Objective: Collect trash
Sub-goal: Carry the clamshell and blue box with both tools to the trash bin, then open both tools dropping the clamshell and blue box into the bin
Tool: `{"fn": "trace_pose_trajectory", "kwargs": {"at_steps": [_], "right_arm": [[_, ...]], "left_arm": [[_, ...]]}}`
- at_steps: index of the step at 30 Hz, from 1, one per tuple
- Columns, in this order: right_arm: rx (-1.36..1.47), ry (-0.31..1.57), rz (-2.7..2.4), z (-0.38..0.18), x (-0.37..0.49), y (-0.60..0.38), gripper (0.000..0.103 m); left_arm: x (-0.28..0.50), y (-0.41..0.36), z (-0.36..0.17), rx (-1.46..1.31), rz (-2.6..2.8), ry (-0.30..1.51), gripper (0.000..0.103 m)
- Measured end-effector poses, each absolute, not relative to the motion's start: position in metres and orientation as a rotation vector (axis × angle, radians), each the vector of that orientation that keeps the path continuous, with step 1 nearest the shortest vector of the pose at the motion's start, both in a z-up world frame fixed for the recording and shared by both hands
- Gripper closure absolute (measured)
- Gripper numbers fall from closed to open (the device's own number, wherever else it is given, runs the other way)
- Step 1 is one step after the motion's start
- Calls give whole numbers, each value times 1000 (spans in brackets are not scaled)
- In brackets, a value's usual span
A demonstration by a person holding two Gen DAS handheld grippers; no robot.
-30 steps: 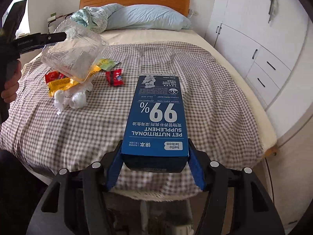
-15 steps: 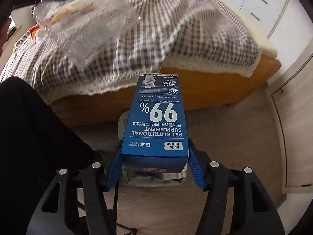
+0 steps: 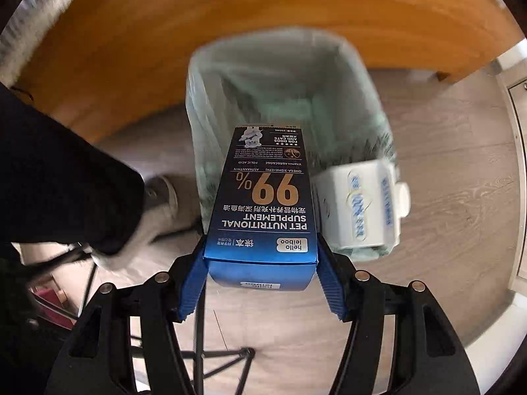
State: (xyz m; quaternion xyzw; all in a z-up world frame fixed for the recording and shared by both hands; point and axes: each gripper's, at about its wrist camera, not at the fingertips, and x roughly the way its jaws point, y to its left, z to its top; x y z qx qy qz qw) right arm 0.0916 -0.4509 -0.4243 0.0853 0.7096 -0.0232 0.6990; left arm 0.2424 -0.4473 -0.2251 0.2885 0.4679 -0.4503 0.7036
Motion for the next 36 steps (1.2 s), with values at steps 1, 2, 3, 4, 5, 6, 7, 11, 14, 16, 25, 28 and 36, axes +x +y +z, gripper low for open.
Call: {"fn": "trace_pose_trajectory", "kwargs": {"at_steps": [1, 2, 3, 4, 5, 6, 7, 11, 14, 16, 25, 28, 36], "right_arm": [[200, 1594, -66, -429, 91, -452, 41], [224, 1598, -71, -435, 92, -457, 36], [249, 1608, -76, -440, 91, -459, 34], [264, 1614, -80, -444, 90, -460, 34], [274, 1603, -80, -445, 91, -460, 34], [289, 1587, -80, -446, 91, -460, 34], [303, 1575, -82, -445, 91, -461, 34], [328, 1544, -85, -446, 92, -467, 34], [366, 1538, -84, -450, 94, -476, 46], [385, 1540, -85, -450, 93, -478, 49], [425, 1376, -113, -386, 70, -498, 48], [441, 1340, -138, -372, 63, -509, 47], [478, 1328, -175, -372, 59, -522, 47]], "left_arm": [[242, -449, -230, 645, -999, 1056, 40], [242, -451, -234, 651, -998, 1064, 40], [242, -452, -235, 657, -1000, 1064, 40], [241, -452, -235, 660, -1001, 1059, 40], [241, -452, -235, 662, -997, 1054, 40], [241, -452, -236, 663, -996, 1054, 40], [242, -452, -237, 663, -993, 1059, 40], [244, -455, -246, 681, -986, 1080, 40], [242, -461, -258, 719, -988, 1106, 40], [244, -469, -270, 736, -970, 1142, 40], [220, -529, -340, 935, -933, 1229, 40], [212, -538, -357, 980, -949, 1225, 38], [217, -543, -408, 1034, -844, 1368, 38]]}}
